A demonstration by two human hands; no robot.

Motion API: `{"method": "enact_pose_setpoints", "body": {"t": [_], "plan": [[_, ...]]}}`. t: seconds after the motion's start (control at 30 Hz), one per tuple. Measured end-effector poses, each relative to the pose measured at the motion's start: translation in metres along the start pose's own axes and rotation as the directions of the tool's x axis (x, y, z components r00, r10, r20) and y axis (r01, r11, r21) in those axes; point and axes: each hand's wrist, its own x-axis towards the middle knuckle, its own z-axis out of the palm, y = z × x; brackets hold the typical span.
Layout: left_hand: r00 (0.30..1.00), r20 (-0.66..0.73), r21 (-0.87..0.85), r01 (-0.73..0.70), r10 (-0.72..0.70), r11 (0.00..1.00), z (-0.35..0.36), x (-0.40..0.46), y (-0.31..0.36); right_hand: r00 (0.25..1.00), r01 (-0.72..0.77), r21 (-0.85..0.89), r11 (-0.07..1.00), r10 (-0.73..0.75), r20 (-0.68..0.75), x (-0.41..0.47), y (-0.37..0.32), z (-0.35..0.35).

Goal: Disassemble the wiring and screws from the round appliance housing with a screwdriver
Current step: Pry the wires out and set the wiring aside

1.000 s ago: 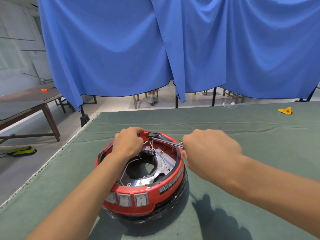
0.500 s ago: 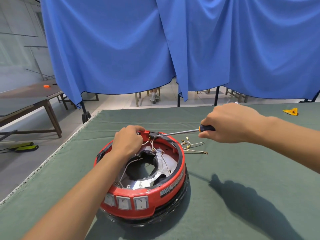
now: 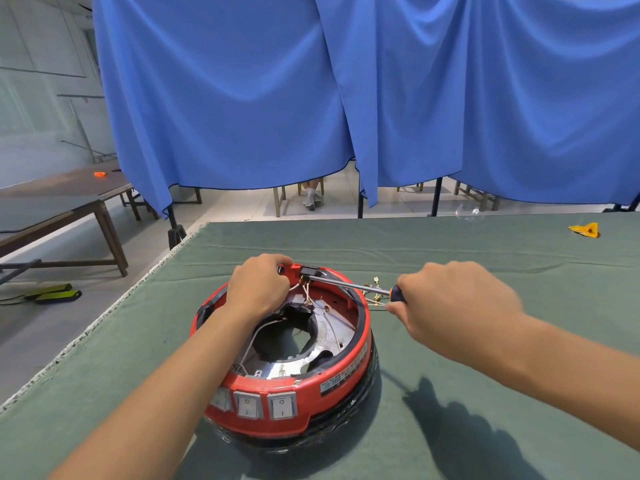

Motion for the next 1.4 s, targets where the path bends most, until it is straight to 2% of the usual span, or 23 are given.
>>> {"method": "enact_pose_setpoints", "body": {"t": [0.17, 0.33, 0.6, 0.9, 1.27, 1.4], "plan": [[1.000, 0.008, -0.001, 0.004, -0.004, 1.000, 0.000, 0.001, 0.000, 1.000, 0.011, -0.029, 1.000, -0.011, 0.002, 0.005, -0.004, -0.005], [1.000, 0.009, -0.016, 0.014, -0.014, 1.000, 0.000, 0.002, 0.000, 0.999, 0.016, 0.085, 0.996, -0.018, 0.027, 0.022, 0.027, -0.006], [1.000, -0.005, -0.001, 0.001, -0.001, 1.000, 0.000, 0.001, 0.001, 0.988, 0.143, 0.028, 0.989, -0.145, 0.055, 0.039, 0.055, 0.001], [1.000, -0.001, 0.009, -0.003, 0.003, 1.000, -0.001, -0.001, 0.001, 0.985, 0.159, 0.036, 0.987, -0.161, 0.067, 0.037, 0.063, 0.002], [1.000, -0.009, -0.004, -0.002, 0.002, 1.000, 0.003, -0.001, 0.001, 0.997, -0.010, 0.063, 0.998, 0.005, 0.083, 0.014, 0.019, -0.016], [1.000, -0.011, -0.006, 0.002, -0.002, 1.000, 0.002, -0.003, 0.001, 0.996, -0.044, -0.002, 0.999, 0.044, 0.081, 0.006, -0.010, -0.021]]}}
